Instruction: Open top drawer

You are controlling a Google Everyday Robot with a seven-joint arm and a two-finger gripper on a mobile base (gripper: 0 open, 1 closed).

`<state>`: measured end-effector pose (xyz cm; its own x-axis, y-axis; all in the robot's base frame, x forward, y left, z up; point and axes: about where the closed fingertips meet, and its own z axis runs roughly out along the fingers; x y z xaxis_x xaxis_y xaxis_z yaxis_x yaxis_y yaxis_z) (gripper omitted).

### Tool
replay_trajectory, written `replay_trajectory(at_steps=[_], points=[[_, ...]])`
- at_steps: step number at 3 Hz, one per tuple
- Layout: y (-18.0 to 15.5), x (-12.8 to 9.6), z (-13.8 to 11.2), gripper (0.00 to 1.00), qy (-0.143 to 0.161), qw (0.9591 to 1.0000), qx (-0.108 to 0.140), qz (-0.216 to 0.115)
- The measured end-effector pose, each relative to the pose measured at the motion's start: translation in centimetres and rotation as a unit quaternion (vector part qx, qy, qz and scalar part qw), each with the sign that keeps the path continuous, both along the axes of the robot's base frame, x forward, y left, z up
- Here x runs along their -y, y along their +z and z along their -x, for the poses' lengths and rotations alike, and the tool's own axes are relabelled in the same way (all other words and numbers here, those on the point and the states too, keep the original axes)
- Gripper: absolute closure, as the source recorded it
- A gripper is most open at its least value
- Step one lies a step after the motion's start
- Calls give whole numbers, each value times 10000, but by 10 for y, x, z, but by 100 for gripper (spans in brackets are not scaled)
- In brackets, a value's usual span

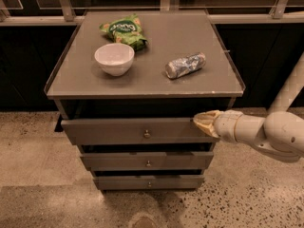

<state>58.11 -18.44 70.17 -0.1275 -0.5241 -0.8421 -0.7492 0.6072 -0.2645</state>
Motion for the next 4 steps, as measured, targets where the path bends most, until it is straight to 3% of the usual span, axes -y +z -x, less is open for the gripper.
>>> replay_trajectory(at_steps=[2, 3, 4], points=[[-13, 3, -59, 100, -301, 9990, 286, 155], [-13, 3, -59, 100, -303, 9990, 286, 158], [-25, 0, -59, 100, -145, 9991, -2, 389]])
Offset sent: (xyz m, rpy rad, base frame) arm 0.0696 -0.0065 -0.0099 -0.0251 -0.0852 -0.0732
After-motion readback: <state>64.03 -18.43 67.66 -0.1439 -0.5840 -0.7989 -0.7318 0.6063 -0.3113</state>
